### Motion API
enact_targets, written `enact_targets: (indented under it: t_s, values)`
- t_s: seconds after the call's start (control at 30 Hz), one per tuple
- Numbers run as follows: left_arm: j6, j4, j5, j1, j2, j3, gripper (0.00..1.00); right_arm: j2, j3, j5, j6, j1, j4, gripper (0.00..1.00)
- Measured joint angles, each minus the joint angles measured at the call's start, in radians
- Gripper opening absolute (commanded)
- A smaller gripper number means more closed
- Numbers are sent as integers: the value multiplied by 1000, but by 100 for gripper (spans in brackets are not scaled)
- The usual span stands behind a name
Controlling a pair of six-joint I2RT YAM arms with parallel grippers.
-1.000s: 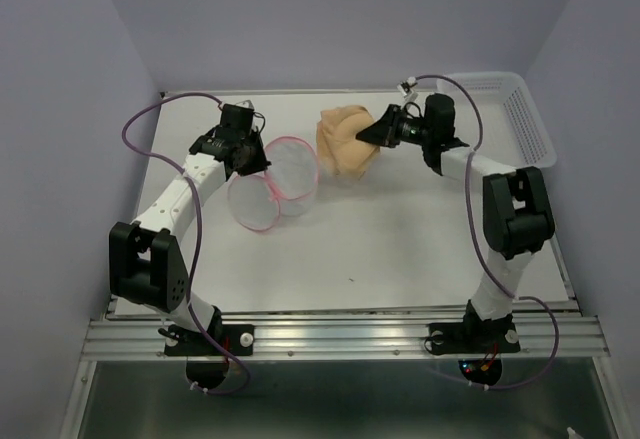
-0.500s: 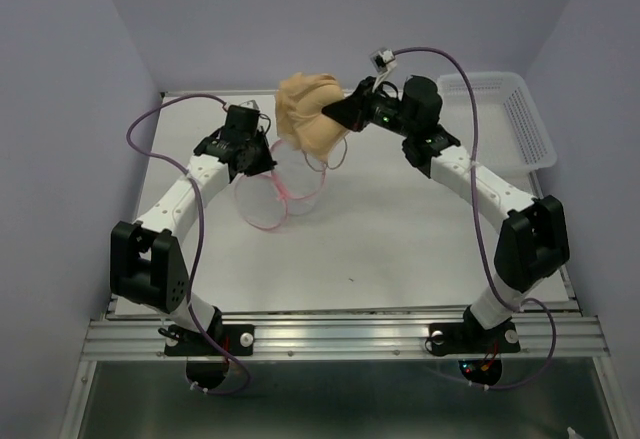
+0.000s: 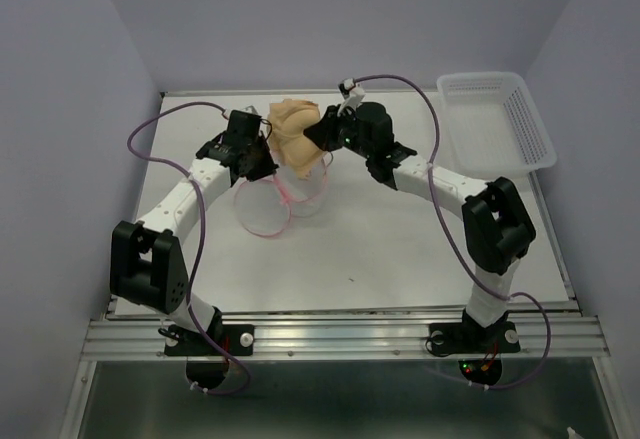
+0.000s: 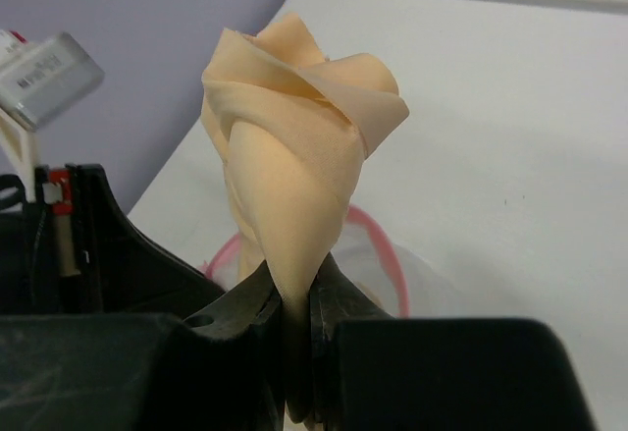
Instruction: Place the bra in the laundry bag and zip it closed
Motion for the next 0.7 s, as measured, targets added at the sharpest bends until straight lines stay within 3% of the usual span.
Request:
enact_targets:
  t_s: [0.33,0.7]
  values:
    - [-66,-1,-40,0,-9,0,0,-73,-223,142,-67,78,-26,1]
    - [-101,-2,-50,0,-23,3,0,-191,-285,222,-182,106,-63,1]
